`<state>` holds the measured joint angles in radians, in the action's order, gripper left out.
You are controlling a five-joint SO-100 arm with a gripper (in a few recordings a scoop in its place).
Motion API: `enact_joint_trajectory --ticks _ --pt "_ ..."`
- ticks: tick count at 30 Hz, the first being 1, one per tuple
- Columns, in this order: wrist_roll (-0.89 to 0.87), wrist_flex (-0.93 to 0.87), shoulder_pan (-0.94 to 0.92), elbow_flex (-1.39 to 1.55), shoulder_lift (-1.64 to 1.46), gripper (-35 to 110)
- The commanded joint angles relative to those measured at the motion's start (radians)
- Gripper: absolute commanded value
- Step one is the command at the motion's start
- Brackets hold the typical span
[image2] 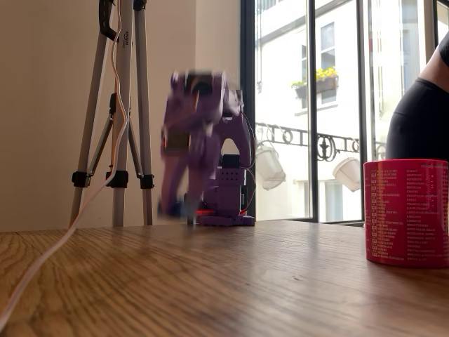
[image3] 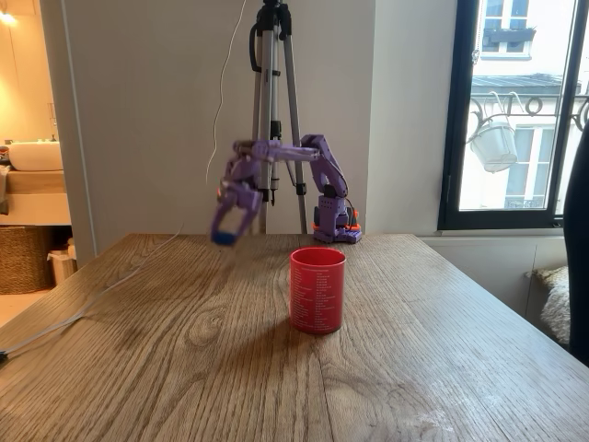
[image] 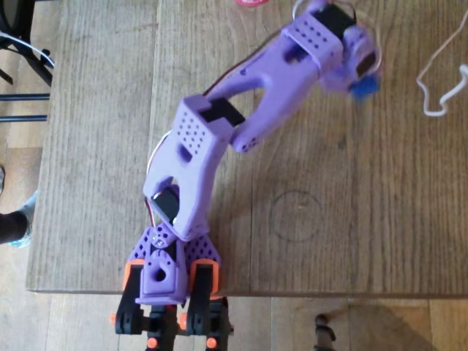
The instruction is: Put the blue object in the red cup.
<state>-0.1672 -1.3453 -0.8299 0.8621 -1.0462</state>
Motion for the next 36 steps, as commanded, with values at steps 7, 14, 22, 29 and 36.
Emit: enact_joint_trajectory --ticks 7,14,22,29,36 --pt "0.344 0.078 0.301 -0.221 -0.261 1" --pt "0.463 0.193 0.541 -0.095 -0.275 1" --pt "0.561 0.423 0.689 0.103 -0.278 1" --pt "0.693 0.615 0.707 0.196 -0.265 0" --pt "0.752 0.710 0.635 0.250 -0.255 0"
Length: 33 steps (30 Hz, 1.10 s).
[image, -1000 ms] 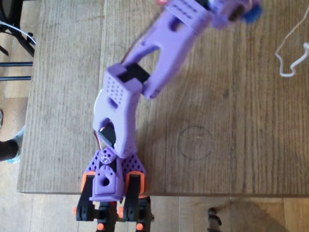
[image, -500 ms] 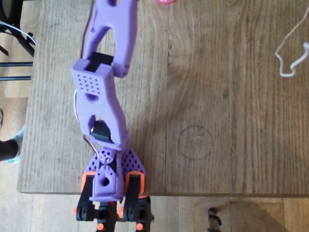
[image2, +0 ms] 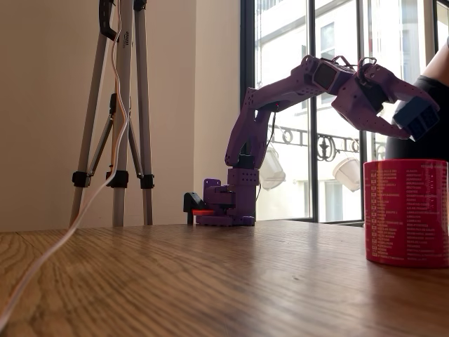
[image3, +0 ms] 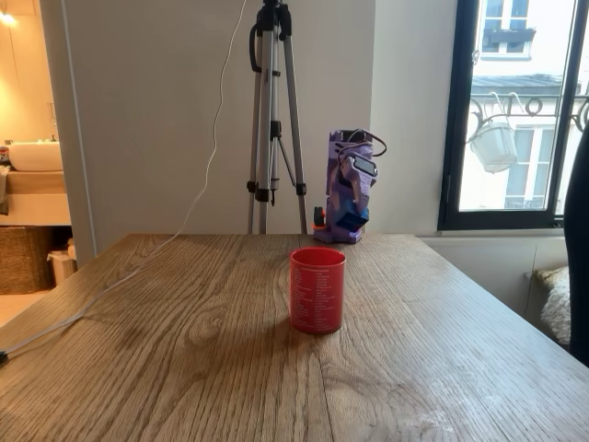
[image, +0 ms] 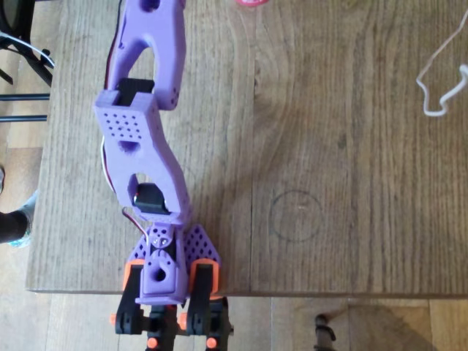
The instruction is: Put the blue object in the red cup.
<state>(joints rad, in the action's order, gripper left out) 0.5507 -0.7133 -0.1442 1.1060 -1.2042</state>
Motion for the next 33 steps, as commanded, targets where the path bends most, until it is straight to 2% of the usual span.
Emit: enact_joint_trajectory --ticks 1,9,23,33 --pt "0.035 0.081 -0.060 0.009 -0.094 0" --pt "0.064 0.150 -0.106 0.052 -0.064 0" --pt "0.069 0.091 -0.044 0.078 -0.060 0" --pt "0.067 0.166 -0.060 0.097 -0.040 0"
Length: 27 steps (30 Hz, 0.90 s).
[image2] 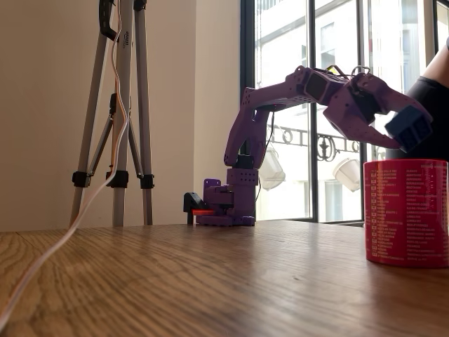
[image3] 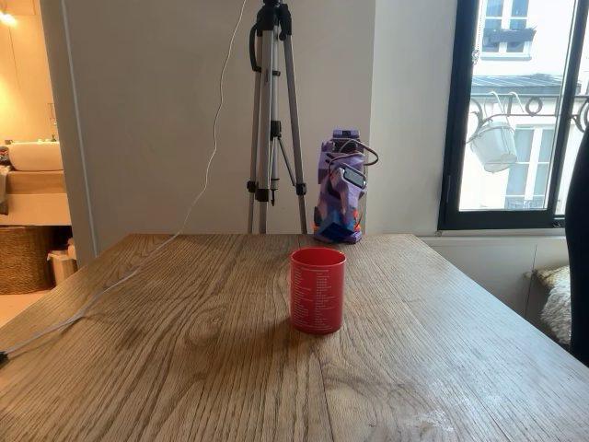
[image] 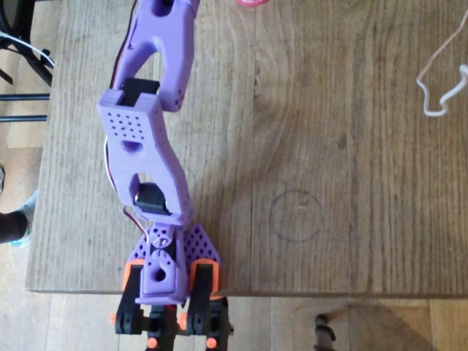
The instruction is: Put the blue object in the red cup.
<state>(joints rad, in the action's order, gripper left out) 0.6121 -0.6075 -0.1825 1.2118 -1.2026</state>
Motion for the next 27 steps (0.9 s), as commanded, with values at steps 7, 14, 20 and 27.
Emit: enact_joint_trajectory --ticks 7,14,20,27 --pt "0.006 0.061 -0.031 -0.009 -0.040 0" --pt "-0.023 0.031 -0.037 -0.011 -0.041 20" --pt "-0.069 0.003 -0.052 -0.011 -0.043 35" --pt "-0.057 -0.002 -0.067 -0.015 -0.043 34"
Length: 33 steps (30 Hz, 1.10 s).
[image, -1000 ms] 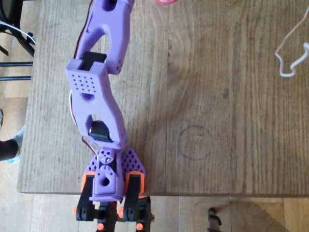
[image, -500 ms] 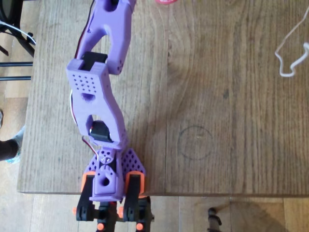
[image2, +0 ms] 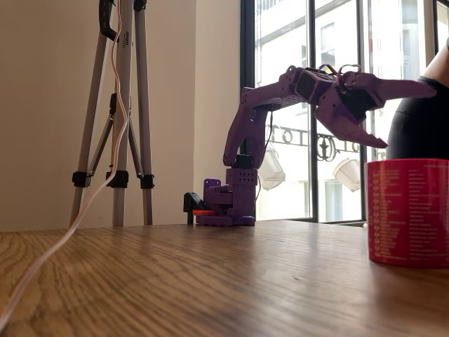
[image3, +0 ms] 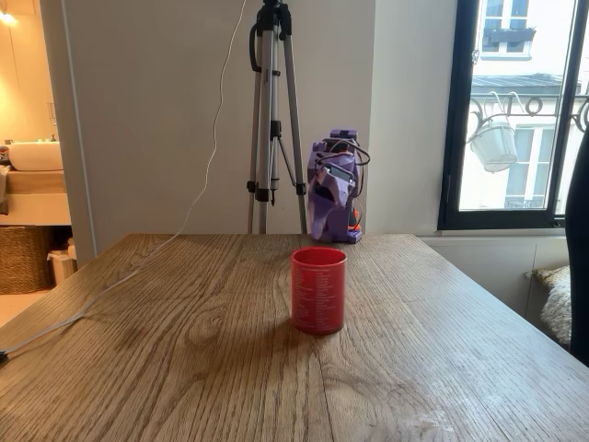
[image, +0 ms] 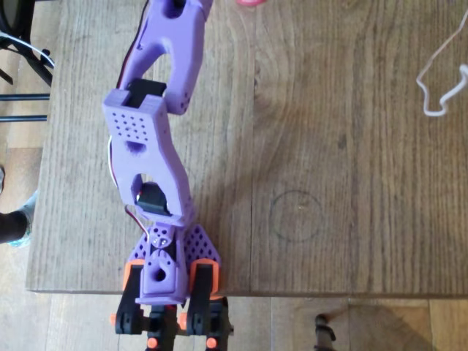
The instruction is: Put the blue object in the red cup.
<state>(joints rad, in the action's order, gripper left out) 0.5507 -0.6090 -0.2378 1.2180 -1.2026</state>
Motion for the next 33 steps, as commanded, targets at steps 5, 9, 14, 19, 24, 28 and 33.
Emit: enact_joint_trajectory --ticks 5,9,14,19,24,28,33 --pt "0.020 0.002 -0.021 -0.025 -0.043 1" --pt "0.020 0.029 -0.026 -0.026 -0.051 0" --pt "-0.020 0.025 -0.002 -0.009 -0.110 0" --pt "-0.190 -0.077 0.075 0.107 -0.356 0" --pt "-0.350 -0.127 0.124 0.430 -0.839 0" --pt "-0.390 -0.235 0.103 0.686 -1.235 0" --pt "-0.382 -0.350 0.046 1.062 -1.651 0"
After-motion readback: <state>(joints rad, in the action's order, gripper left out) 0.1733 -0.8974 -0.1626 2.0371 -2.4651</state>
